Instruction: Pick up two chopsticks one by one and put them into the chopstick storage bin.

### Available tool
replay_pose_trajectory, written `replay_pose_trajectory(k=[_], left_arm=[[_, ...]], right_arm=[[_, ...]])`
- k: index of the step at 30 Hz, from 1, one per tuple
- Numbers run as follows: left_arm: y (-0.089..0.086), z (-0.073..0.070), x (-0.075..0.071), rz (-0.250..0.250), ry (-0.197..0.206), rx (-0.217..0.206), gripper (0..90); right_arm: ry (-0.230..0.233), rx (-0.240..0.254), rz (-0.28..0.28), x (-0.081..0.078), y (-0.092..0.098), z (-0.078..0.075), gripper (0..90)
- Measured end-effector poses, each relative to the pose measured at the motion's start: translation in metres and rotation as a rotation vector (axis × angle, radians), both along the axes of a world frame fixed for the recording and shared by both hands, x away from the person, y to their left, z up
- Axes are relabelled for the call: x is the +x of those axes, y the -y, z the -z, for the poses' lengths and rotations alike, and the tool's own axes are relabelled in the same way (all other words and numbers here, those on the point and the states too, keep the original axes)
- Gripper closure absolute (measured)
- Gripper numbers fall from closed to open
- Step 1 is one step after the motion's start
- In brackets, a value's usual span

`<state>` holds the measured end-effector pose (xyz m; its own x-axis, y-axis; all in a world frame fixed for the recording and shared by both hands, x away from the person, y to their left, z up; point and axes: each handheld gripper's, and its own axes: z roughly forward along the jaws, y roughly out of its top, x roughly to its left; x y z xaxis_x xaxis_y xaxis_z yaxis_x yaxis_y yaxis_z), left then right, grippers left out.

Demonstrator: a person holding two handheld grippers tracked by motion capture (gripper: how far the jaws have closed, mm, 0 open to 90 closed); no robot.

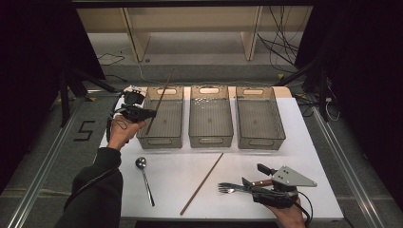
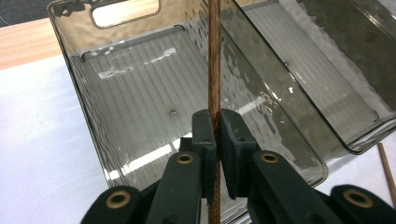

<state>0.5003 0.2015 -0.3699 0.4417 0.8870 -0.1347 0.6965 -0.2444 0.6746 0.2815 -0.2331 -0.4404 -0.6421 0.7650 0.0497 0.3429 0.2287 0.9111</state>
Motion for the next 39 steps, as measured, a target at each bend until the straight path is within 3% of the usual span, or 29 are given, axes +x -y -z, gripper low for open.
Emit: replay_pose_trajectory(k=[27,32,39], left_arm=[[-0.003,0.027,0.017,-0.075,-0.057,0.033,82.5],[-0.002,0.027,0.018,-0.082,-0.071,0.007,58.8],[0.008,0.017,0.009,-0.064,-0.082,0.000,40.1]], right_arm=[[-0.001,0.001,-0.001,0.000,0.000,0.000,28.7],[-0.001,0.000,-0.004,0.000,0.000,0.000,28.7],[-0.003,0.002,-0.003,0.000,0.000,0.000,28.7]])
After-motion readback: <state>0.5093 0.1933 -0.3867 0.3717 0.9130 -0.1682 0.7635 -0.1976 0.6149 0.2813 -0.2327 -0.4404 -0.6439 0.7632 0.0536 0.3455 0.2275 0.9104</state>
